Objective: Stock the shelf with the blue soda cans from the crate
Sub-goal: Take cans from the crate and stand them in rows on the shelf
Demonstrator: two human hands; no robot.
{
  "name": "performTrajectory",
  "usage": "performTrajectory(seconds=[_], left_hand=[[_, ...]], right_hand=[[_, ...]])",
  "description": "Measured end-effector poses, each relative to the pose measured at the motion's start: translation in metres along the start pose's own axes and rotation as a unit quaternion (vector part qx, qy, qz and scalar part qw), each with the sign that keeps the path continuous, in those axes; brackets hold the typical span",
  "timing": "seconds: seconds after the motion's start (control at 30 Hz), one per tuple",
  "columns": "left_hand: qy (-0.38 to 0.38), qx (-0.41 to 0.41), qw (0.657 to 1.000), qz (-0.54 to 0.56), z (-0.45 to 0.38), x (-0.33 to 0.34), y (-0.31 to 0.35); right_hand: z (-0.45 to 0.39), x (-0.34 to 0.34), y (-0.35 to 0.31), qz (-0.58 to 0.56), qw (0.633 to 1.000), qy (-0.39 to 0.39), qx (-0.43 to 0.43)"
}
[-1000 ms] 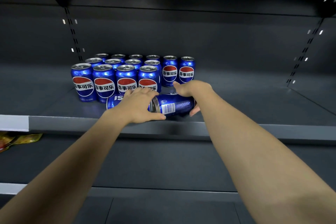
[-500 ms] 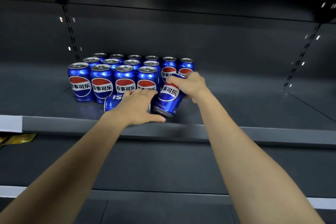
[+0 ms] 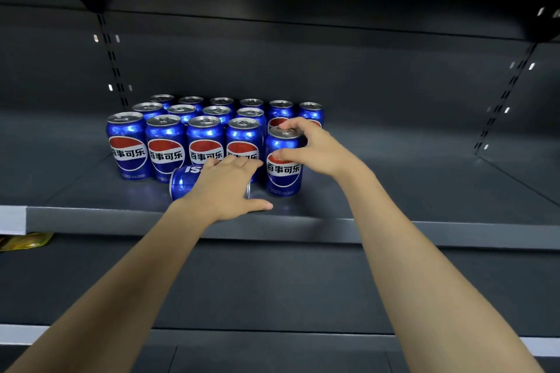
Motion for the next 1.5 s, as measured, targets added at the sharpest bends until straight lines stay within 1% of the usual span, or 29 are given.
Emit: performTrajectory(seconds=[0.1, 0.23, 0.3, 0.37, 0.5, 0.67, 0.73, 1.0, 1.27, 1.5], left_hand=[[0.034, -0.004, 0.999, 0.029, 0.0, 0.001, 0.0], [0.089, 0.002, 0.991, 0.096, 0.003, -0.003, -0.001], [0.091, 0.01, 0.987, 0.13, 0.004, -0.005, -0.005], [0.083, 0.017, 0.986, 0.145, 0.006, -0.008, -0.008], [0.071, 0.002, 0.992, 0.104, 0.011, -0.02, -0.021], [-0.011, -0.043, 0.994, 0.103, 0.016, -0.028, -0.041], [-0.031, -0.05, 0.993, 0.098, 0.017, -0.028, -0.042], [-0.026, -0.04, 0.994, 0.097, 0.014, -0.028, -0.045], [-0.008, -0.035, 0.987, 0.155, 0.016, -0.028, -0.053], [-0.02, -0.041, 0.991, 0.125, 0.017, -0.026, -0.055]], right_hand=[[0.003, 0.009, 0.006, -0.023, 0.999, 0.02, 0.027], [0.011, 0.031, 0.024, 0.005, 0.991, 0.062, 0.12], [0.012, 0.033, 0.033, -0.008, 0.986, 0.074, 0.147], [0.01, 0.03, 0.038, -0.012, 0.986, 0.071, 0.149], [-0.005, 0.027, 0.041, -0.006, 0.985, 0.093, 0.147], [-0.03, 0.034, 0.046, -0.009, 0.982, 0.112, 0.152], [-0.037, 0.036, 0.045, -0.011, 0.982, 0.113, 0.154], [-0.057, 0.04, 0.051, 0.011, 0.977, 0.131, 0.168], [-0.061, 0.039, 0.052, 0.018, 0.977, 0.129, 0.171], [-0.062, 0.041, 0.051, 0.029, 0.975, 0.136, 0.173]])
Point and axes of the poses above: each hand's wrist, its own z-axis away from the middle knuckle, its own x-axis out of the palm, y = z × x, the point moved 3 cm from there along -z, towards the middle knuckle, and after that the axes turned 6 degrees about z, right-handed, at the moved point
